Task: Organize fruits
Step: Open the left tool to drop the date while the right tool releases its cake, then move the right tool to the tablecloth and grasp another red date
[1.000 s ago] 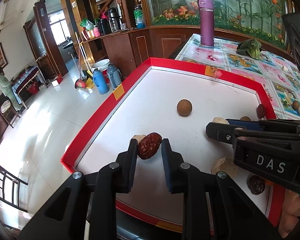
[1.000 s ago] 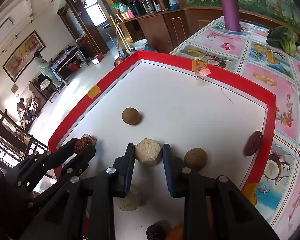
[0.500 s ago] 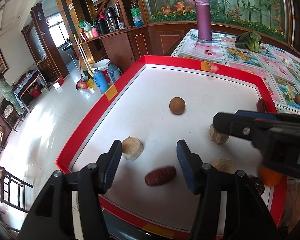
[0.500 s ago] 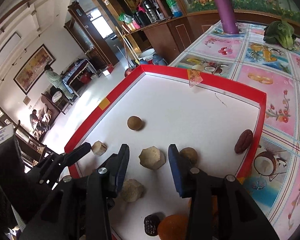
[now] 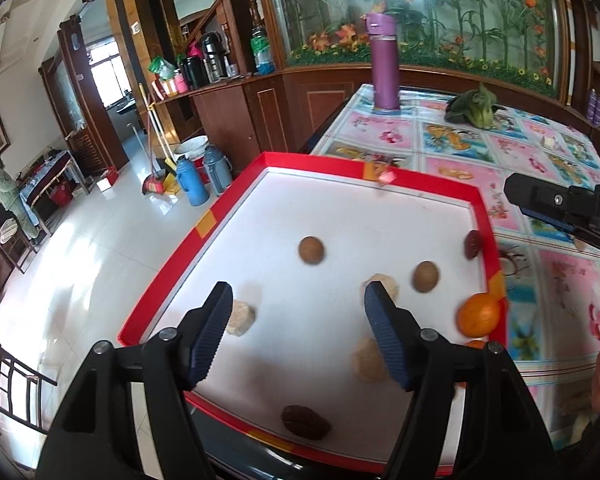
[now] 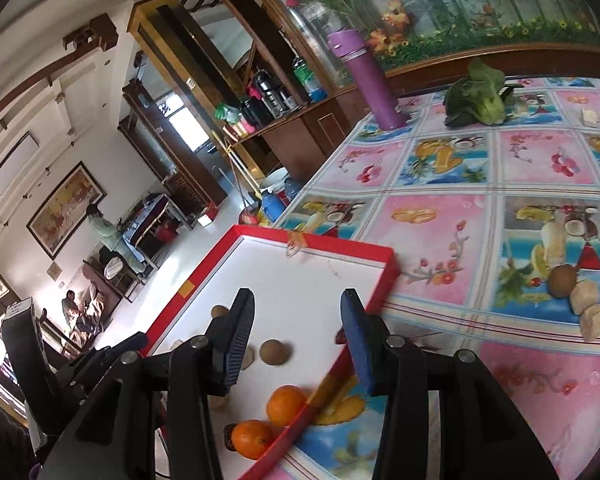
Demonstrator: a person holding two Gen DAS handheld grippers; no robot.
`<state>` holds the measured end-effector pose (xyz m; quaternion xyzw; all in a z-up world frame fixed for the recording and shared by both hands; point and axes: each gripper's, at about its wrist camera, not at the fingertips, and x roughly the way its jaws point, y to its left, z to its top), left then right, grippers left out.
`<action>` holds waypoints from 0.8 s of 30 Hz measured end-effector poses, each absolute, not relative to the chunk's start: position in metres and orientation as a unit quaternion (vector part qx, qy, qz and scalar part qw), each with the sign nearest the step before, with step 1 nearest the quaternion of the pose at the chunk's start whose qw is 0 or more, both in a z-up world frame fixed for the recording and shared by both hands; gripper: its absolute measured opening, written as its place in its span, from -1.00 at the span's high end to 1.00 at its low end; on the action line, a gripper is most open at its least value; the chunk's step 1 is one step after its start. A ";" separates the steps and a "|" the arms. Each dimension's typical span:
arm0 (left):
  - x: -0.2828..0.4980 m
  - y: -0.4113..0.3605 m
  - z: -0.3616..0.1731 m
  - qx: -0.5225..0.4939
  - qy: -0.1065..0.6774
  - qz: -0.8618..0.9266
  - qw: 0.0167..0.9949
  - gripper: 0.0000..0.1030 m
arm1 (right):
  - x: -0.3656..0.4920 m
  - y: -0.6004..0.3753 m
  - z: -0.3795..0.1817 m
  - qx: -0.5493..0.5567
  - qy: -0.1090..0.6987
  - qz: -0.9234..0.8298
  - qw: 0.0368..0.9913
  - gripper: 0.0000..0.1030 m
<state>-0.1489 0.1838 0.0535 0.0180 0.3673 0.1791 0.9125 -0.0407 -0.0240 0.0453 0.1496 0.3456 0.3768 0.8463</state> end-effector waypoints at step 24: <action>-0.079 0.026 0.053 0.054 0.410 -0.023 0.910 -0.35 | 0.003 -0.229 0.017 0.152 0.390 0.195 0.887 0.13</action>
